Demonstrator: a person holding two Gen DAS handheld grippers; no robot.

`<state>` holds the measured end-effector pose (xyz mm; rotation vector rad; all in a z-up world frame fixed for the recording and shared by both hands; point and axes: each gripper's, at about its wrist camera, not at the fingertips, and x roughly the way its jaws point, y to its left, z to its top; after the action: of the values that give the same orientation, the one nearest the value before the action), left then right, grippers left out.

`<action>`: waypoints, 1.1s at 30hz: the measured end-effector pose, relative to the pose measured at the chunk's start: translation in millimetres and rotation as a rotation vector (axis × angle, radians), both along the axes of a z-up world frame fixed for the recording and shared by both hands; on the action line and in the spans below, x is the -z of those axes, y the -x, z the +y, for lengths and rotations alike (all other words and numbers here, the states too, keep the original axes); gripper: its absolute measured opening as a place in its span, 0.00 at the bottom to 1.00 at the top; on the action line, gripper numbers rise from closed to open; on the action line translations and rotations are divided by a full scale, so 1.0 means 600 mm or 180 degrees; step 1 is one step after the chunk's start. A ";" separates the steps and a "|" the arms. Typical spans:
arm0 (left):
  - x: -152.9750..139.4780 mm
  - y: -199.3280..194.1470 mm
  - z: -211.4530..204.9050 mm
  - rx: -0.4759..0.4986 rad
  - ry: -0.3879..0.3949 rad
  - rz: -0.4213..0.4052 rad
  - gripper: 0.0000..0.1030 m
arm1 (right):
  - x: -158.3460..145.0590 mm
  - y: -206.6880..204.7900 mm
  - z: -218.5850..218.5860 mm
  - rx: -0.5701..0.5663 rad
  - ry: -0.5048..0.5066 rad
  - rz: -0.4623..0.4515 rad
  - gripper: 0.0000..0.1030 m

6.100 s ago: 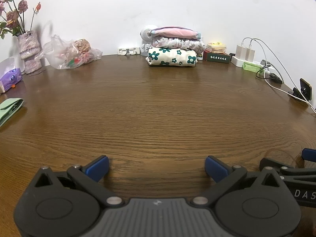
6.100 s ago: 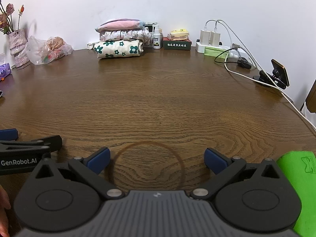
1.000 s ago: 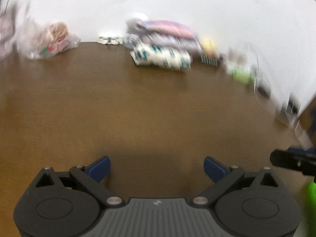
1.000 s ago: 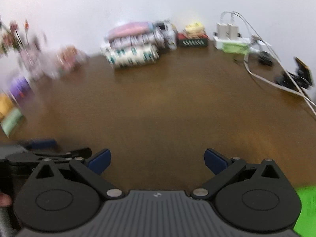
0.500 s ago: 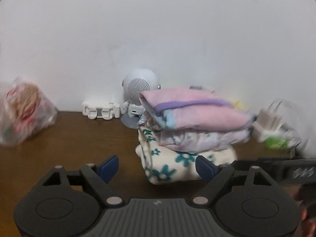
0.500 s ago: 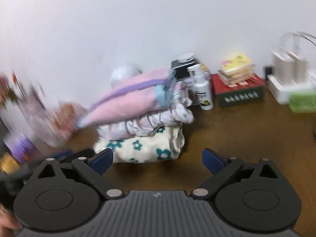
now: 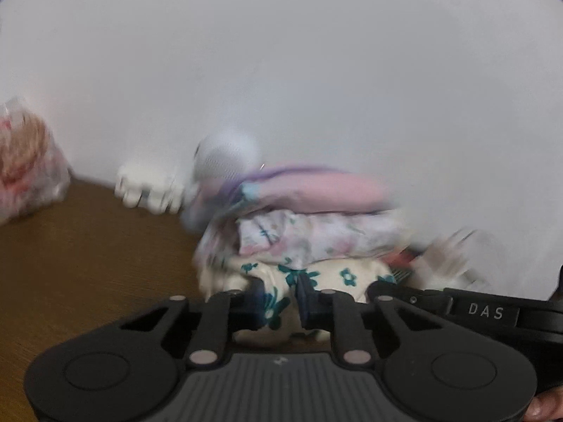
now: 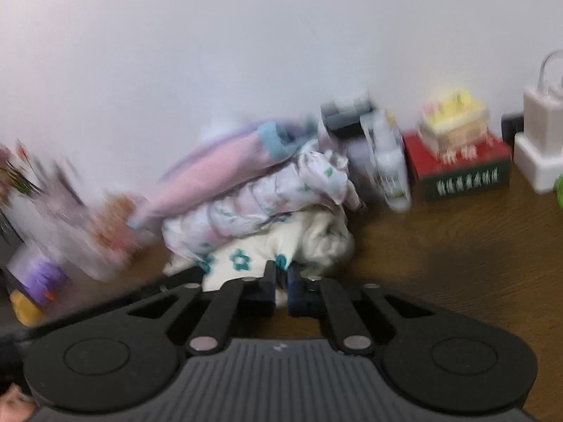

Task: Fold clothes
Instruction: 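Reach both grippers to the clothes stack and grasp the cream flowered garment, then lift the cream flowered garment off the stack and lay it on the table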

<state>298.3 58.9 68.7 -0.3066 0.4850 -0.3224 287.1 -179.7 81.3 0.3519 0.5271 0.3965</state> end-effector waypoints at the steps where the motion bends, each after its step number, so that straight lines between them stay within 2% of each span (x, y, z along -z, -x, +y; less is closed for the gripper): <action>1: -0.030 0.022 0.001 0.0056 0.0065 -0.0131 0.14 | -0.028 0.021 -0.004 -0.0054 -0.0066 -0.0121 0.02; 4: -0.139 0.111 0.008 0.0236 0.0278 -0.0647 0.12 | -0.112 0.085 -0.016 -0.0216 -0.0263 -0.0483 0.02; 6: -0.220 0.185 0.020 0.0336 0.0413 -0.1040 0.11 | -0.167 0.152 -0.030 -0.0271 -0.0292 -0.0642 0.01; 9: -0.318 0.288 0.044 0.0459 0.0669 -0.1479 0.11 | -0.249 0.254 -0.050 -0.0348 -0.0328 -0.0874 0.01; 11: -0.354 0.340 0.047 0.0484 0.0641 -0.1630 0.11 | -0.304 0.322 -0.063 -0.0399 -0.0351 -0.1028 0.01; 13: -0.364 0.378 0.041 0.0493 0.0539 -0.1572 0.12 | -0.359 0.390 -0.077 -0.0450 -0.0374 -0.1182 0.01; 14: -0.354 0.393 0.033 0.0509 0.0419 -0.1446 0.12 | -0.387 0.424 -0.083 -0.0476 -0.0386 -0.1259 0.01; 16: -0.312 0.424 0.016 0.0510 0.0102 -0.1182 0.12 | -0.347 0.456 -0.079 -0.0456 -0.0249 -0.0948 0.02; 17: -0.277 0.438 0.010 0.0508 -0.0037 -0.1034 0.13 | -0.308 0.466 -0.074 -0.0431 -0.0156 -0.0751 0.02; 19: -0.196 0.466 0.007 0.0527 -0.0208 -0.0678 0.18 | -0.205 0.480 -0.069 -0.0400 0.0034 -0.0214 0.04; 20: -0.156 0.480 0.005 0.0536 -0.0293 -0.0500 0.18 | -0.153 0.487 -0.066 -0.0384 0.0128 0.0059 0.12; 21: -0.115 0.493 0.003 0.0545 -0.0377 -0.0322 0.17 | -0.101 0.495 -0.064 -0.0368 0.0223 0.0332 0.15; 22: -0.075 0.507 0.002 0.0553 -0.0462 -0.0143 0.17 | -0.070 0.519 -0.071 -0.0241 0.0337 0.0332 0.20; 24: 0.000 0.540 0.009 0.0555 -0.0586 0.0134 0.19 | -0.015 0.573 -0.090 0.0042 0.0571 0.0262 0.40; 25: 0.021 0.565 0.035 0.0532 -0.0567 0.0100 0.24 | -0.003 0.604 -0.092 0.0134 0.0672 0.0156 0.50; 26: 0.036 0.585 0.055 0.0519 -0.0578 0.0060 0.35 | 0.008 0.632 -0.090 0.0132 0.0716 0.0075 0.53; 28: 0.045 0.615 0.067 0.0413 -0.0577 0.0021 0.50 | 0.029 0.688 -0.084 0.0106 0.0790 -0.0079 0.55; 29: 0.044 0.631 0.066 0.0375 -0.0571 0.0014 0.54 | 0.043 0.700 -0.082 0.0047 0.0793 -0.0053 0.55; 31: 0.048 0.639 0.057 0.0503 -0.0645 0.0031 0.55 | 0.069 0.713 -0.052 -0.0117 0.0838 -0.0005 0.55; 33: 0.060 0.629 0.037 0.0636 -0.0911 0.0086 0.55 | 0.090 0.716 -0.016 -0.0273 0.0940 -0.0039 0.55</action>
<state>-79.2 81.2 32.9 0.0163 0.5822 -0.4377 -142.7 -189.0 27.0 0.0425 0.5810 0.3967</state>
